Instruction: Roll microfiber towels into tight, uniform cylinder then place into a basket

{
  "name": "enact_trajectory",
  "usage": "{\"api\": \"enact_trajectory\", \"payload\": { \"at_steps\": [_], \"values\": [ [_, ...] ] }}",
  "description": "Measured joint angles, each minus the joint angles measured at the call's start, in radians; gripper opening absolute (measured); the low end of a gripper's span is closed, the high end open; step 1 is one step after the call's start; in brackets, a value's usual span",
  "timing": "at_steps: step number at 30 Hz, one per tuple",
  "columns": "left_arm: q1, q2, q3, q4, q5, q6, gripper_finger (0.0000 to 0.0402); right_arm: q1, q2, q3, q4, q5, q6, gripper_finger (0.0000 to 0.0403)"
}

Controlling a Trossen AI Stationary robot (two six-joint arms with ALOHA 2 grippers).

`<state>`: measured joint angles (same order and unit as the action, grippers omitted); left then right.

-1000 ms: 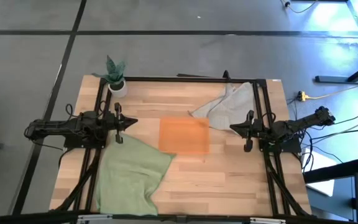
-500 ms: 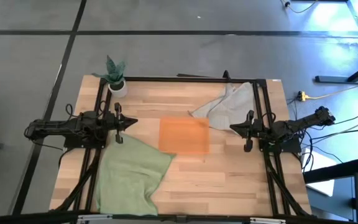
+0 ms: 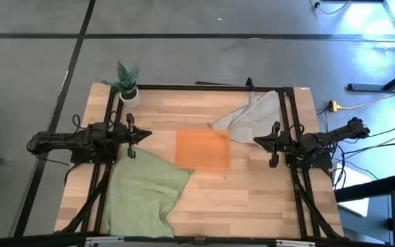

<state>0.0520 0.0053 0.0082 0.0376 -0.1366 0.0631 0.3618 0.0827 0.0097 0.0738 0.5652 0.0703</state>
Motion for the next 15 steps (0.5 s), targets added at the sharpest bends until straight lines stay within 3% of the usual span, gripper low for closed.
{"api": "enact_trajectory", "payload": {
  "at_steps": [6, 11, 15],
  "values": [
    [0.000, 0.000, 0.000, 0.003, 0.000, -0.001, 0.0000, 0.000, 0.000, 0.000, 0.000, 0.000, 0.000, 0.0022],
    [-0.001, 0.000, 0.015, 0.104, 0.005, 0.035, 0.0000, 0.000, 0.000, 0.000, 0.000, 0.000, 0.000, 0.0022],
    [-0.001, 0.006, 0.086, 0.108, 0.093, 0.137, 0.0000, 0.000, 0.000, 0.000, 0.000, 0.000, 0.000, 0.0022]
  ]
}}
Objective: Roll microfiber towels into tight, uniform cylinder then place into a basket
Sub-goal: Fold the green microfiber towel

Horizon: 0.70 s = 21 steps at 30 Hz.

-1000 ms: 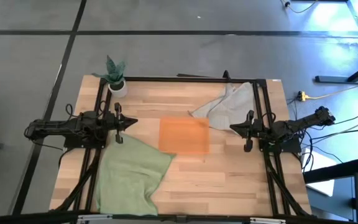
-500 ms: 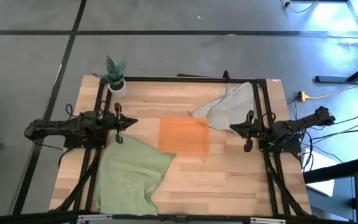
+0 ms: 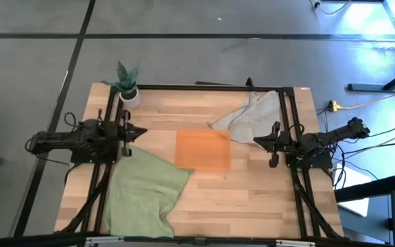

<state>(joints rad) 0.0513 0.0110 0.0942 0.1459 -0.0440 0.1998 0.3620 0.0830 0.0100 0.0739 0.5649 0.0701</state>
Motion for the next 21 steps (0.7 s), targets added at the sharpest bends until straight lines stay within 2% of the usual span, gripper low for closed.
{"api": "enact_trajectory", "payload": {
  "at_steps": [5, 9, 15, 21],
  "values": [
    [0.000, 0.045, 0.129, -0.008, 0.022, 0.057, 0.0000, 0.000, 0.000, 0.000, 0.000, 0.000, 0.000, 0.0022],
    [0.000, 0.121, 0.249, -0.079, 0.022, 0.098, 0.0000, 0.000, 0.000, 0.000, 0.000, 0.000, 0.000, 0.0022],
    [0.000, 0.310, 0.430, -0.306, -0.008, 0.100, 0.0000, 0.000, 0.000, 0.000, 0.000, 0.000, 0.000, 0.0022],
    [0.000, 0.509, 0.542, -0.406, -0.074, 0.094, 0.0000, 0.000, 0.000, 0.000, 0.000, 0.000, 0.000, 0.0022]
  ]
}}
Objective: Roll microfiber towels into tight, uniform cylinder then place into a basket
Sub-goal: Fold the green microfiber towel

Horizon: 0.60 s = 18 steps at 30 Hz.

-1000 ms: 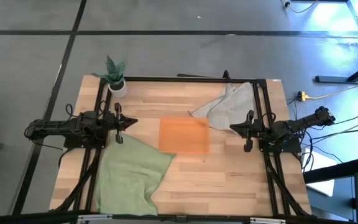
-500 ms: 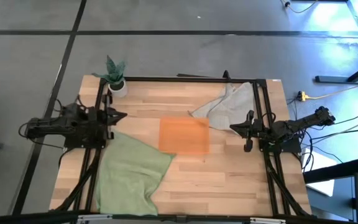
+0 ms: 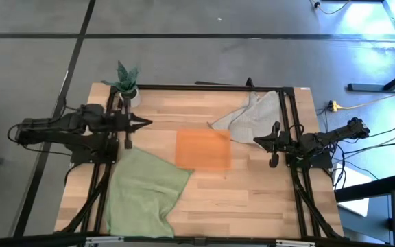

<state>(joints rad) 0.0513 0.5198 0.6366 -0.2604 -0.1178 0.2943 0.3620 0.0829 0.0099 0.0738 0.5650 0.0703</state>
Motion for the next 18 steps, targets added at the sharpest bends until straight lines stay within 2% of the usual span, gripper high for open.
{"api": "enact_trajectory", "payload": {
  "at_steps": [3, 6, 10, 13, 18],
  "values": [
    [0.000, 0.071, 0.039, -0.075, 0.000, -0.014, 0.0000, 0.000, 0.000, 0.000, 0.000, 0.000, 0.000, 0.0022],
    [0.000, 0.128, 0.067, -0.186, -0.009, -0.107, 0.0000, 0.000, 0.000, 0.000, 0.000, 0.000, 0.000, 0.0022],
    [0.000, 0.175, 0.100, -0.396, -0.022, -0.330, 0.0000, 0.000, 0.000, 0.000, 0.000, 0.000, 0.000, 0.0022],
    [0.000, 0.185, 0.113, -0.560, 0.016, -0.539, 0.0000, 0.000, 0.000, 0.000, 0.000, 0.000, 0.000, 0.0022],
    [0.000, 0.186, 0.114, -0.688, 0.086, -0.744, 0.0000, 0.000, 0.000, 0.000, 0.001, 0.000, 0.000, 0.0022]
  ]
}}
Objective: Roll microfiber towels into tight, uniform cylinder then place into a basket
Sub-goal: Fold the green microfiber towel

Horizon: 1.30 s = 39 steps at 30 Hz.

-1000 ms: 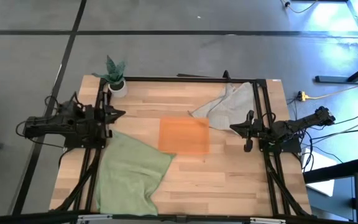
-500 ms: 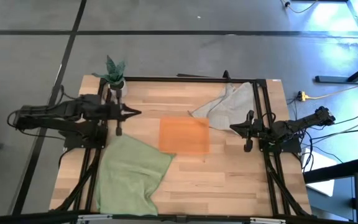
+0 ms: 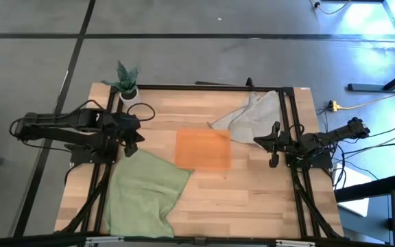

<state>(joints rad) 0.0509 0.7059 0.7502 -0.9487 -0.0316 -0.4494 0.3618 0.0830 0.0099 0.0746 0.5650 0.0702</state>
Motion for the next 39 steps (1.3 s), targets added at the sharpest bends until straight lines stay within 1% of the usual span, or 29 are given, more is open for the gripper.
{"api": "enact_trajectory", "payload": {
  "at_steps": [5, 12, 15, 18, 21, 23, 26, 28, 32, 39],
  "values": [
    [0.000, 0.000, 0.000, -0.004, 0.000, -0.022, 0.0000, 0.000, 0.000, 0.000, 0.004, 0.000, 0.000, 0.0022],
    [0.000, 0.000, 0.000, -0.002, 0.000, -0.125, 0.0000, 0.000, 0.000, 0.000, 0.004, 0.000, 0.001, 0.0022],
    [0.000, 0.000, 0.000, -0.002, 0.022, -0.193, 0.0000, 0.000, 0.000, 0.000, 0.005, -0.014, 0.061, 0.0022],
    [0.000, 0.000, 0.000, -0.002, 0.043, -0.200, 0.0000, -0.001, 0.000, 0.000, 0.012, -0.018, 0.076, 0.0022],
    [0.000, 0.001, 0.000, -0.002, 0.046, -0.215, 0.0000, -0.001, 0.000, 0.000, 0.025, -0.037, 0.020, 0.0022],
    [0.000, 0.001, 0.000, -0.001, 0.038, -0.189, 0.0000, -0.001, 0.000, 0.000, 0.045, -0.094, -0.039, 0.0021],
    [0.000, 0.001, 0.000, -0.002, -0.003, -0.165, 0.0000, -0.001, 0.000, 0.000, 0.097, -0.191, -0.124, 0.0013],
    [0.000, 0.001, 0.000, -0.002, -0.007, -0.159, 0.0000, -0.001, 0.000, 0.003, 0.125, -0.227, -0.160, 0.0006],
    [0.000, 0.005, 0.000, -0.004, -0.006, -0.125, 0.0000, -0.001, 0.000, 0.022, 0.133, -0.227, -0.162, 0.0006],
    [0.000, 0.020, 0.001, -0.079, -0.002, -0.183, 0.0000, -0.001, 0.000, 0.024, 0.132, -0.226, -0.179, 0.0004]
  ]
}}
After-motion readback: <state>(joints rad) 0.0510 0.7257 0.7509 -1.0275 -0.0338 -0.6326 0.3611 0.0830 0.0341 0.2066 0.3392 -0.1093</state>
